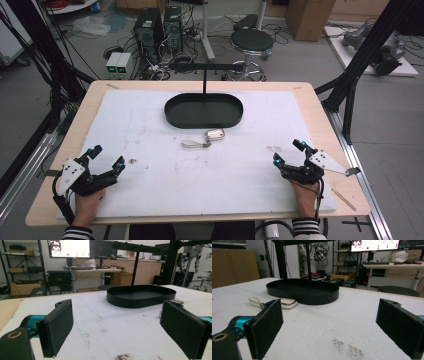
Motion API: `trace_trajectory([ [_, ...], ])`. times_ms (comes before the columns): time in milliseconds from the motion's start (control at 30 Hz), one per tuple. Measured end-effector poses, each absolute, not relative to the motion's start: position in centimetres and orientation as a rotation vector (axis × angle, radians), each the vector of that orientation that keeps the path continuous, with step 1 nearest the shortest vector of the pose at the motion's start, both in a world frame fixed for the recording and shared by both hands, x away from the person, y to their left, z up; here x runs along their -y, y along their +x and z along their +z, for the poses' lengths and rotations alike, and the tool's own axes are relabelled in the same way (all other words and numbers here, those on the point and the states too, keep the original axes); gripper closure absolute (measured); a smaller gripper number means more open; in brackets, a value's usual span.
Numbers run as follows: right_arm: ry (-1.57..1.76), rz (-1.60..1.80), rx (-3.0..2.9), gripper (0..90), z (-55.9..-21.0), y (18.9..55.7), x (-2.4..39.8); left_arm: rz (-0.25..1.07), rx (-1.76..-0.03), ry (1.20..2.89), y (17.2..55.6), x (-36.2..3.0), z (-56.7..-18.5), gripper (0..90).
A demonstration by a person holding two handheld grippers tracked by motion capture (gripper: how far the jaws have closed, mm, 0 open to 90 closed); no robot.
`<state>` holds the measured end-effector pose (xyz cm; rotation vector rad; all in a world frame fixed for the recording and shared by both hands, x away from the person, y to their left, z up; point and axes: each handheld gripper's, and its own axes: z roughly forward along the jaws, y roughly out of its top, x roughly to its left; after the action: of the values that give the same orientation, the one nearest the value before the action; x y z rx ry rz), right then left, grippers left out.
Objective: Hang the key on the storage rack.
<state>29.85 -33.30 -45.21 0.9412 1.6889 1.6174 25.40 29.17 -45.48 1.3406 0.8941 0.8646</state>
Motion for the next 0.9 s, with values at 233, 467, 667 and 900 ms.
trace_trajectory([
  [233, 0.933, 1.613, -1.689, 6.3, -45.2, 29.84, 33.27, 0.866, -0.891, 1.345, 25.4, -29.15, -45.47, 11.9],
  [467, 0.942, 1.609, -1.686, 6.3, -45.17, 29.83, 33.26, 0.867, -0.889, 1.343, 25.39, -29.11, -45.47, 12.0],
  [667, 0.951, 1.599, -1.694, 6.3, -45.13, 29.86, 33.13, 0.865, -0.89, 1.346, 25.4, -29.13, -45.46, 12.0],
  [900, 0.968, 1.609, -1.724, 6.2, -44.89, 30.29, 33.17, 0.862, -0.894, 1.347, 25.48, -29.14, -45.45, 12.0],
])
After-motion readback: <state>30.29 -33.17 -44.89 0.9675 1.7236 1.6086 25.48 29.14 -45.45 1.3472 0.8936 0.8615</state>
